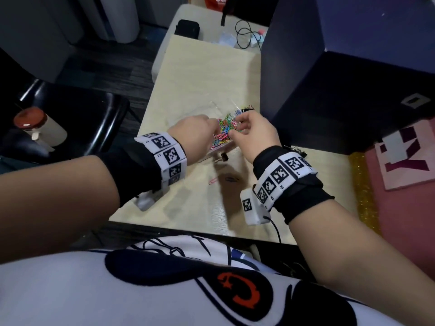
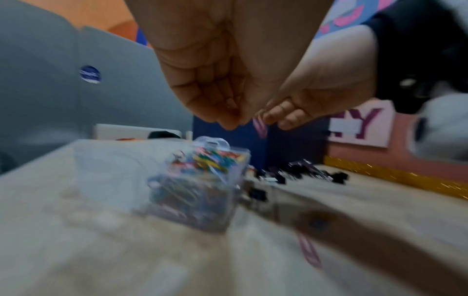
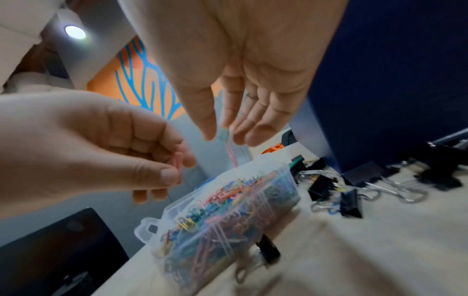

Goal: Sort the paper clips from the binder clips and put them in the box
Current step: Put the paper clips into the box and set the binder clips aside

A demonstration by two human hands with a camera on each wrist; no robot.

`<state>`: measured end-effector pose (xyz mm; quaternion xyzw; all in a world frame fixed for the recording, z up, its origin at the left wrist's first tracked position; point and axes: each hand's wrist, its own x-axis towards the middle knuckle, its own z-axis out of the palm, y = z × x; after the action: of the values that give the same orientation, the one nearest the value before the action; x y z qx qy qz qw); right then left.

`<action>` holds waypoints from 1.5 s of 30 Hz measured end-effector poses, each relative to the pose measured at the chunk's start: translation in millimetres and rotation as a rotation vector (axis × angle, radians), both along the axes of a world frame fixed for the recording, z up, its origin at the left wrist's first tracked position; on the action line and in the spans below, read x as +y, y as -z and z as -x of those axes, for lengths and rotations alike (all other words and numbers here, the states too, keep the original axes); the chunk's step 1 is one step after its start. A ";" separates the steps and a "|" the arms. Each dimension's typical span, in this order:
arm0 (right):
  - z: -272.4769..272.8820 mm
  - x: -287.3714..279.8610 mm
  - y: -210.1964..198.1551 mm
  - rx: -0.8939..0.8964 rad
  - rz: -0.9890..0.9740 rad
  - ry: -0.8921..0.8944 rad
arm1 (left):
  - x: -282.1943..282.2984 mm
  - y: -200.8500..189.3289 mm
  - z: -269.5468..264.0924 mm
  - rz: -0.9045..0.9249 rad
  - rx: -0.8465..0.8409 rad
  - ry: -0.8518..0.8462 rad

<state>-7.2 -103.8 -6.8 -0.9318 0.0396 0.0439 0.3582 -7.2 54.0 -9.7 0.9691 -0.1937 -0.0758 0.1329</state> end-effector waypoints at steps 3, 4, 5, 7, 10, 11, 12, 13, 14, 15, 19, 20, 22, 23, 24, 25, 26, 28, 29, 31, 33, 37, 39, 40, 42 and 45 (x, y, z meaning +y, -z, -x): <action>1.9 -0.5 1.3 0.077 0.155 -0.025 | 7.4 -4.0 -6.5 0.051 -0.051 -0.057; 5.1 -2.0 4.9 0.147 0.249 -0.060 | 7.6 -2.4 -4.4 0.053 -0.050 -0.047; 9.9 -3.2 10.7 0.237 0.353 -0.109 | 6.3 0.2 0.2 0.045 -0.039 -0.021; 22.6 -4.1 21.5 0.380 0.514 -0.204 | -0.1 8.2 13.1 0.007 -0.022 0.060; 40.8 -1.2 34.6 0.396 0.598 -0.293 | -12.7 18.8 32.8 -0.117 0.045 0.194; 44.7 0.8 38.1 0.373 0.603 -0.309 | -16.5 22.1 37.6 -0.183 0.075 0.236; 47.8 2.6 40.1 0.354 0.600 -0.322 | -20.5 24.7 41.2 -0.253 0.103 0.273; 49.9 3.9 42.0 0.343 0.603 -0.332 | -24.1 26.9 44.1 -0.321 0.121 0.304; 50.5 5.2 42.7 0.331 0.606 -0.341 | -26.3 28.0 45.3 -0.388 0.132 0.327; 51.1 5.1 43.8 0.326 0.611 -0.344 | -28.6 29.5 45.7 -0.445 0.146 0.346; 48.7 2.2 41.6 0.379 0.599 -0.310 | -32.3 32.8 41.2 -0.526 0.229 0.345; 47.7 1.7 40.8 0.402 0.597 -0.306 | -32.4 33.2 40.3 -0.542 0.243 0.343; 45.8 0.3 39.5 0.448 0.610 -0.311 | -32.3 35.3 39.3 -0.562 0.256 0.342; 45.6 0.0 38.5 0.473 0.624 -0.315 | -32.0 36.4 39.7 -0.567 0.259 0.347; 45.7 -0.6 37.3 0.492 0.638 -0.322 | -31.9 37.6 39.7 -0.566 0.257 0.349; 45.9 -1.0 36.9 0.504 0.651 -0.329 | -31.5 38.7 39.8 -0.558 0.258 0.346; 46.5 -1.1 36.7 0.504 0.663 -0.334 | -30.9 39.3 39.6 -0.544 0.259 0.337; 48.5 0.3 36.5 0.483 0.686 -0.333 | -28.6 40.3 38.5 -0.520 0.256 0.309; 49.8 1.3 36.8 0.470 0.694 -0.327 | -27.7 39.9 38.3 -0.518 0.251 0.292; 51.6 2.9 37.6 0.453 0.699 -0.314 | -27.5 37.2 39.4 -0.539 0.234 0.270; 52.1 2.7 37.8 0.452 0.692 -0.308 | -28.9 35.4 41.6 -0.584 0.220 0.275; 49.0 0.1 39.7 0.474 0.671 -0.332 | -28.9 35.3 41.9 -0.601 0.231 0.281; 47.9 -0.2 40.9 0.484 0.665 -0.338 | -27.1 37.7 41.4 -0.591 0.233 0.291; 47.5 -0.2 41.4 0.486 0.661 -0.338 | -26.2 39.8 41.7 -0.583 0.236 0.288; 46.6 -0.1 43.1 0.482 0.656 -0.336 | -25.0 43.6 42.9 -0.556 0.247 0.263; 45.8 -1.0 45.8 0.455 0.663 -0.342 | -24.8 47.3 44.6 -0.519 0.262 0.240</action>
<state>-53.0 -104.8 -52.6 -0.9562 -0.0253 0.2916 0.0096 -51.8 29.2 -57.0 0.9228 -0.2621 -0.2623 -0.1050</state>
